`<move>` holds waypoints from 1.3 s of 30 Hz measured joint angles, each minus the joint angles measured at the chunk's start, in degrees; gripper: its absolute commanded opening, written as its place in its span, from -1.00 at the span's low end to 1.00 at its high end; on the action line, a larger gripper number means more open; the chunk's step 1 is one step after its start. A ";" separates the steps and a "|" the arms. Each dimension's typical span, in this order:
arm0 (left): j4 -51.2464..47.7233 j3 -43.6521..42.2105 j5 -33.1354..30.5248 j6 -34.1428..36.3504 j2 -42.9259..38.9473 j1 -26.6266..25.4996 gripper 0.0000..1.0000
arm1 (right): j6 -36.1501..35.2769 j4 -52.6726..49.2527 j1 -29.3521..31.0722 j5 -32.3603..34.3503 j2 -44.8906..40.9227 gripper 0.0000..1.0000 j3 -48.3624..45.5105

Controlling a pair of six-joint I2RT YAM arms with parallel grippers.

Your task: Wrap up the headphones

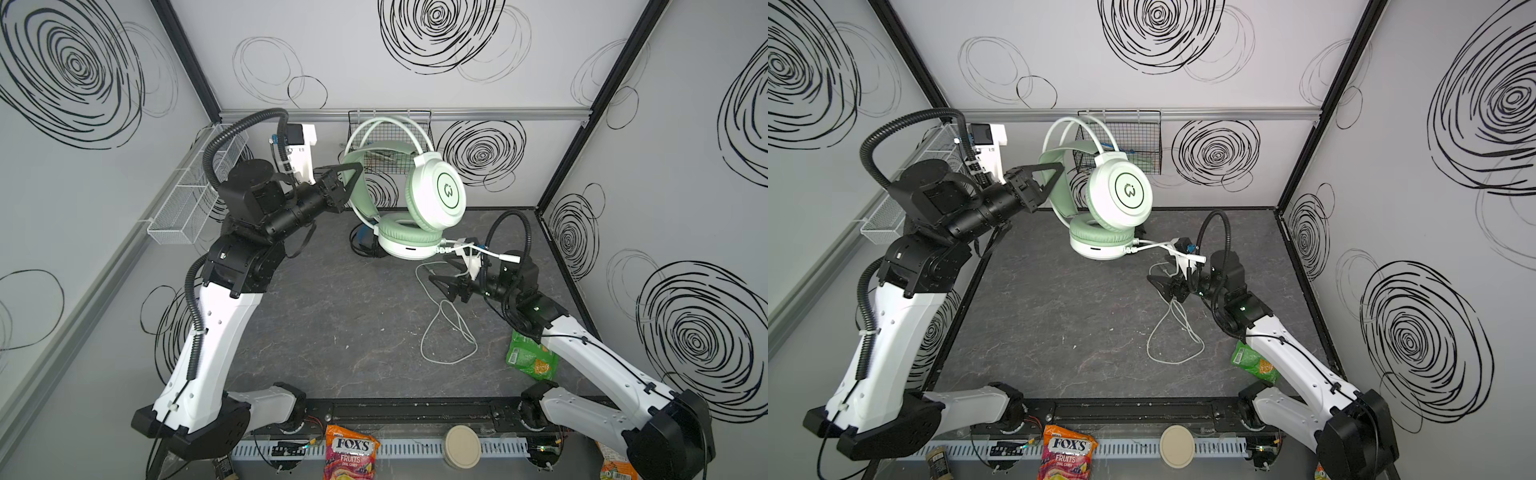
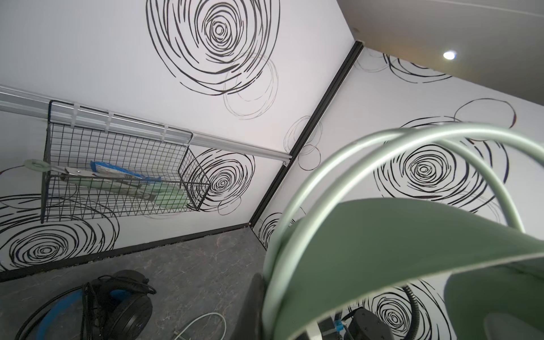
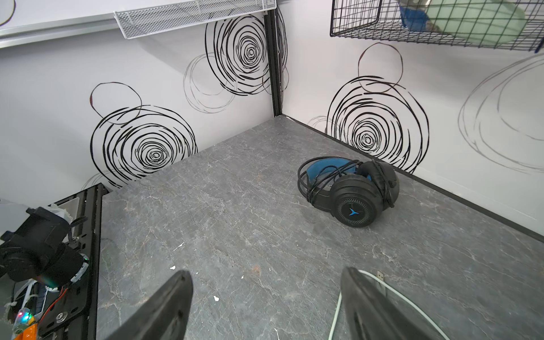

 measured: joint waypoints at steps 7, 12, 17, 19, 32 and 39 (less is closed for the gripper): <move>2.62 1.27 1.14 -3.04 0.04 1.79 -1.00 | 0.09 0.61 0.00 0.15 0.24 0.08 -2.08; 2.99 0.85 1.03 -5.64 0.04 4.22 -1.00 | 0.50 0.02 0.00 1.29 -0.02 -0.51 -2.49; 3.41 -1.55 -0.63 -7.80 -0.07 6.10 -1.00 | 0.70 -3.34 -0.24 4.79 -3.30 -0.99 -3.17; 3.39 -3.61 -1.84 -8.33 -0.28 6.60 -1.00 | 0.59 -6.03 -0.42 8.37 -4.98 -1.00 -2.95; 2.45 -21.77 -13.70 -6.58 -0.87 7.28 -1.00 | -2.43 -22.75 -10.91 32.17 -5.57 -1.00 16.26; 1.36 -25.53 -21.51 -4.28 -1.03 7.85 -1.00 | -5.62 -24.57 -8.52 36.13 -4.63 -1.00 21.53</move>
